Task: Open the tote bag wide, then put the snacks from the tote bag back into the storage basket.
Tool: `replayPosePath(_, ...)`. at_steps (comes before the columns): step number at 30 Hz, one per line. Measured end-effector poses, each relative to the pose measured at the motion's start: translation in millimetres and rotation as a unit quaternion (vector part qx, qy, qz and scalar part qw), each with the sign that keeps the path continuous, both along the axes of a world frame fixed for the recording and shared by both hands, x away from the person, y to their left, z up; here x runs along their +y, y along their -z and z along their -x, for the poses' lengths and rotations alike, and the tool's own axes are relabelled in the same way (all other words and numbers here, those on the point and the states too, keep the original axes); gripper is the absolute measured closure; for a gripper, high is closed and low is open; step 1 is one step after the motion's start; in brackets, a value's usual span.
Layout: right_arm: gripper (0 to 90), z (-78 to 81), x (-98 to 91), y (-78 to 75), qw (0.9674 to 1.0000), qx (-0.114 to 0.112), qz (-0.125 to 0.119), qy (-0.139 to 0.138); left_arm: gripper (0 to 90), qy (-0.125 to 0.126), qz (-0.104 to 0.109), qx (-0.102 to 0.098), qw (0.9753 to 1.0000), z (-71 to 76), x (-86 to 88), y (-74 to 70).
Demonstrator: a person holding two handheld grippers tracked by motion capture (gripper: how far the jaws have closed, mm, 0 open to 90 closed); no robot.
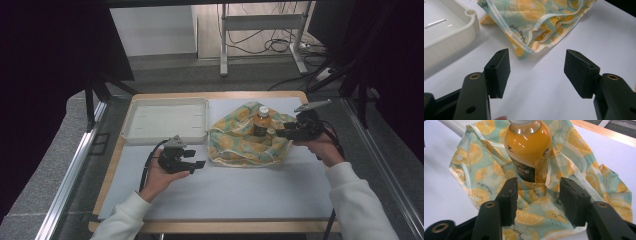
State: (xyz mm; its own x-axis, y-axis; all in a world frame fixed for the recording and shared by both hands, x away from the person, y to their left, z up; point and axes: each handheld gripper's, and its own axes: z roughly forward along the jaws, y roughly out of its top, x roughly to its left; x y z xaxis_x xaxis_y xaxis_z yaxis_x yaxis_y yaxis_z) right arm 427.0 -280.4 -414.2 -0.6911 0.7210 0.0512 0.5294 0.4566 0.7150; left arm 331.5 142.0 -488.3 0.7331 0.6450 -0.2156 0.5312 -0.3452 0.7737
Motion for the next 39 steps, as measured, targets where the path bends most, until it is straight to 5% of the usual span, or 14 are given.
replayPosePath(19, 32.5, -4.0, 20.4, -16.6, 0.9999, -0.007, 0.010, -0.001, 36.5, -0.012, -0.016, -0.003, 0.9998, 6.5, 12.5, 7.5)
replayPosePath(39, 23.3, -35.9, 61.4, -2.4, 0.9988, 0.014, 0.045, 0.013, 35.9, -0.007, -0.021, -0.004, 0.9997, 7.1, 14.3, 8.8)
